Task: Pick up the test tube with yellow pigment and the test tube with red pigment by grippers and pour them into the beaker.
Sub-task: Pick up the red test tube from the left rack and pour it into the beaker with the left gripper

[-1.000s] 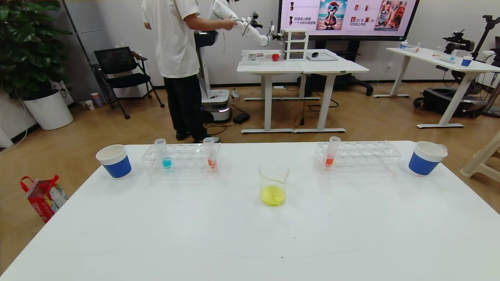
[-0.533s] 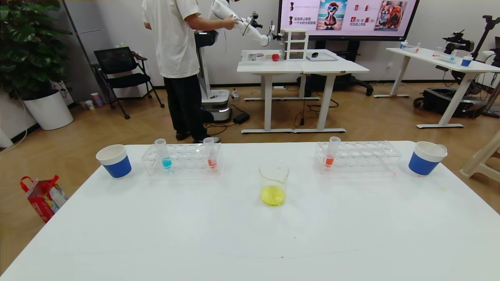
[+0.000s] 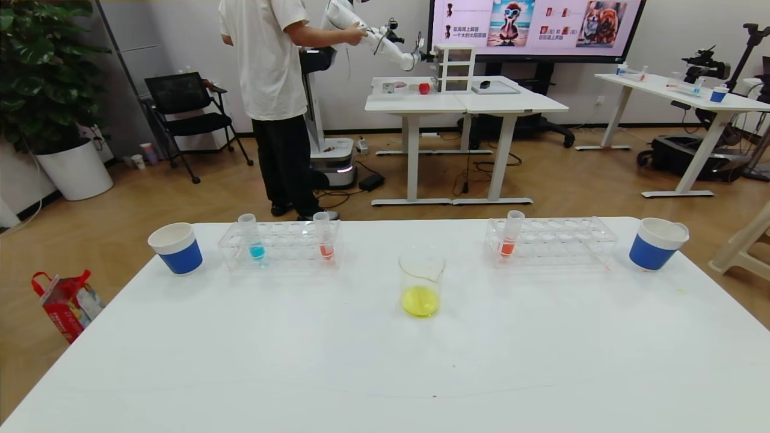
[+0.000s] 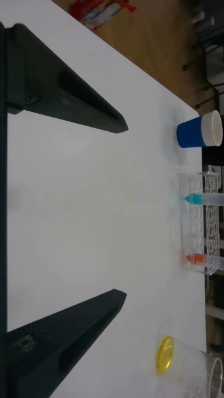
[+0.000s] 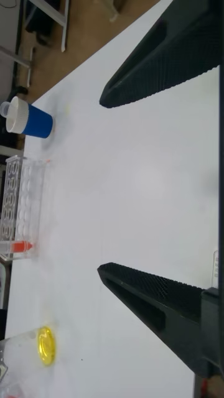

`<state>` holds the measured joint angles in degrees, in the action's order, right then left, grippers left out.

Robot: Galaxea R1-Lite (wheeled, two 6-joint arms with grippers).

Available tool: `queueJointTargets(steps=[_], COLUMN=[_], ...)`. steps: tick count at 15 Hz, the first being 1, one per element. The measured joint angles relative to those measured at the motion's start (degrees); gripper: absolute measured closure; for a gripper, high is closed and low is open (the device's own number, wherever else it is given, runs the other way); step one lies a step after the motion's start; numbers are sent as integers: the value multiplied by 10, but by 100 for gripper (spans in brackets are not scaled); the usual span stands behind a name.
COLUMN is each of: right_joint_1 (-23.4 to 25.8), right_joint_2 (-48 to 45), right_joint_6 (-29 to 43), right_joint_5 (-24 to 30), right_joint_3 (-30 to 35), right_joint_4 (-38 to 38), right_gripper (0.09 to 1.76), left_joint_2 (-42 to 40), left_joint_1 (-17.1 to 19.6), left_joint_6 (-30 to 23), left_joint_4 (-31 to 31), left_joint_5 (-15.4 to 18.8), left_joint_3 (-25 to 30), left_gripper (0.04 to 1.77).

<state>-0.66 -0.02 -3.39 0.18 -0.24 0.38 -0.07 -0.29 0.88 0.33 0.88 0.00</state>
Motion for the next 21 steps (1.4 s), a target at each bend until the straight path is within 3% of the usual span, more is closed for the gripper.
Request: queueJointTargets(steps=[16, 18, 21], right_joint_1=[0, 0, 0], right_joint_2=[0, 0, 0], right_joint_6=[3, 3, 3], right_joint_5=[0, -1, 0], right_joint_3=[2, 2, 2], right_joint_4=[0, 0, 0], right_gripper=[11, 11, 11], left_joint_2=[0, 8, 83], left_joint_1=[0, 1, 0], left_joint_6=[10, 21, 18], left_joint_4=[0, 4, -14], left_joint_5=[-9, -10, -10], left_joint_3=[-2, -23, -82], left_gripper=[6, 6, 6])
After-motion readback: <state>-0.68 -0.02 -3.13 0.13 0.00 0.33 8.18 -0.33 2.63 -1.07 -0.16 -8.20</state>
